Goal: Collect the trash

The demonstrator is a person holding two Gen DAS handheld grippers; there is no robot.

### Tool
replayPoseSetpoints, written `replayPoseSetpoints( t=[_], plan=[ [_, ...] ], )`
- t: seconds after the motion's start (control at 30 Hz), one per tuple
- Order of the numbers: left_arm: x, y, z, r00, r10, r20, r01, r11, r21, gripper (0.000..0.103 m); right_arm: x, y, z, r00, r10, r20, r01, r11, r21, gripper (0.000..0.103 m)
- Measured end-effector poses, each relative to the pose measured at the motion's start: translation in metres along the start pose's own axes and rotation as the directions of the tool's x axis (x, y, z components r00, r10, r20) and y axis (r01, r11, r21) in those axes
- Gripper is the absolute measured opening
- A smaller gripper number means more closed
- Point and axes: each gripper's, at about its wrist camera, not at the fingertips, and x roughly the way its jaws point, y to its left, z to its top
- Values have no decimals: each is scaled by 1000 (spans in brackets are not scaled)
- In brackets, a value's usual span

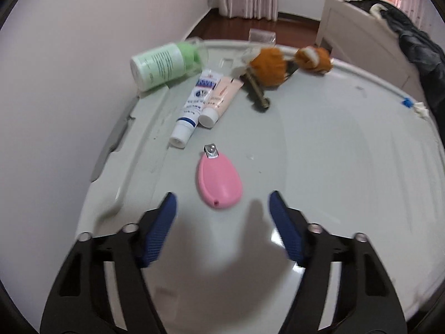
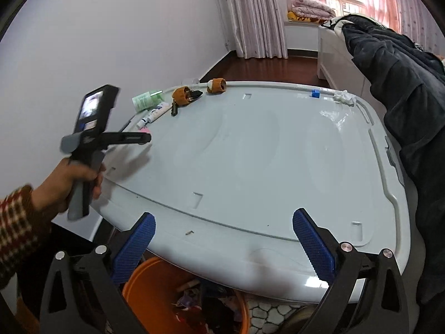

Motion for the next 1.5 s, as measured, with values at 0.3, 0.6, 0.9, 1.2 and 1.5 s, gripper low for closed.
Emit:
replayPoseSetpoints(
  t=[0.3, 0.6, 0.9, 1.2, 1.5],
  plan=[
    [-22, 17, 7, 997, -35, 67, 38, 999, -39, 33, -1, 1, 9, 996, 89, -19, -88, 996, 11, 97],
    [-89, 10, -12, 975, -137, 175, 132, 990, 39, 34, 64, 39, 89, 991, 125, -41, -131, 969, -209, 98],
    [-80, 15, -16, 967, -198, 161, 192, 980, 52, 34, 212, 86, 203, 996, 93, 10, -86, 951, -296, 97],
    [-80, 26, -17, 962, -228, 153, 222, 974, 54, 34, 312, 117, 249, 994, 45, -103, -68, 970, -234, 83],
    [-87, 26, -17, 955, -243, 168, 237, 970, 56, 34, 287, 66, 230, 974, 156, -165, -158, 987, 5, 33]
  ],
)
